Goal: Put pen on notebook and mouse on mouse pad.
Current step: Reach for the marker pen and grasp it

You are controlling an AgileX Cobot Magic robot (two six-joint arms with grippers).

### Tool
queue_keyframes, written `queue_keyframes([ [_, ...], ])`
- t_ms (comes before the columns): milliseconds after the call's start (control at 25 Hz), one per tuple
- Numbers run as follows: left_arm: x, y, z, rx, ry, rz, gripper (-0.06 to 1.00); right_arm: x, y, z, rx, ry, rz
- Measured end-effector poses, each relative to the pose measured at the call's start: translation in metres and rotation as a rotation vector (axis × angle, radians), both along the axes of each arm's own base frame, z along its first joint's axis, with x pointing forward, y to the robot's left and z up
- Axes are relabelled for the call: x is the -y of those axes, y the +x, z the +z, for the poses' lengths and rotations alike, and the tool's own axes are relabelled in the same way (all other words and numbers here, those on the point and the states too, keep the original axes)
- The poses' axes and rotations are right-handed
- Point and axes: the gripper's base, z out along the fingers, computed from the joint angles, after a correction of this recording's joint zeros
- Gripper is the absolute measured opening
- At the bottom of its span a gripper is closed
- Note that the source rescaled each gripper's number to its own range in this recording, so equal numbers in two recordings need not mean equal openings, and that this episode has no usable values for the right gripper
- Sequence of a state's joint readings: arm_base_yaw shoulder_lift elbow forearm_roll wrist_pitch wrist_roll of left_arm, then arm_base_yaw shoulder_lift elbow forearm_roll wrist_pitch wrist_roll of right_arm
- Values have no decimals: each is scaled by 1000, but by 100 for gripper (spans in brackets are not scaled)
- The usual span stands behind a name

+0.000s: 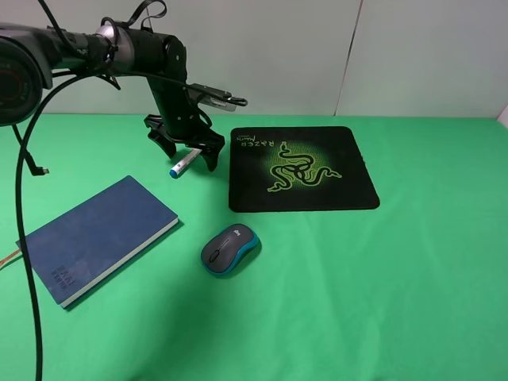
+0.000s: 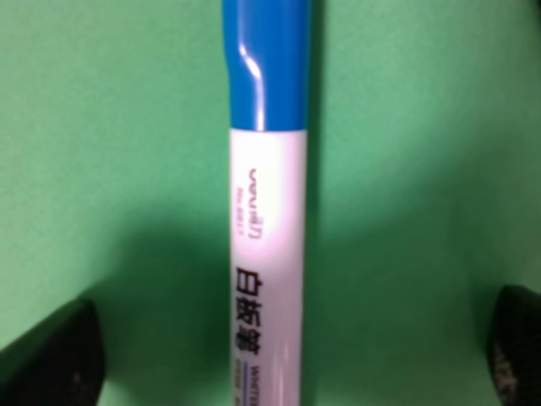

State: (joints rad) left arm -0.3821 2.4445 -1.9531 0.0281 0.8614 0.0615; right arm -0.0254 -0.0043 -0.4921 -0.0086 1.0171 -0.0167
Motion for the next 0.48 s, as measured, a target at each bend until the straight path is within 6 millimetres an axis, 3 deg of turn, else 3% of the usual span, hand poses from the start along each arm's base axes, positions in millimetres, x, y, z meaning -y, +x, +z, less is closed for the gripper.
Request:
queue_keyframes([
  [240,0,0,0,1,2,-1,56,0,0,0,0,0,0],
  [480,0,0,0,-1,2,-1,0,0,0,0,0,0,0],
])
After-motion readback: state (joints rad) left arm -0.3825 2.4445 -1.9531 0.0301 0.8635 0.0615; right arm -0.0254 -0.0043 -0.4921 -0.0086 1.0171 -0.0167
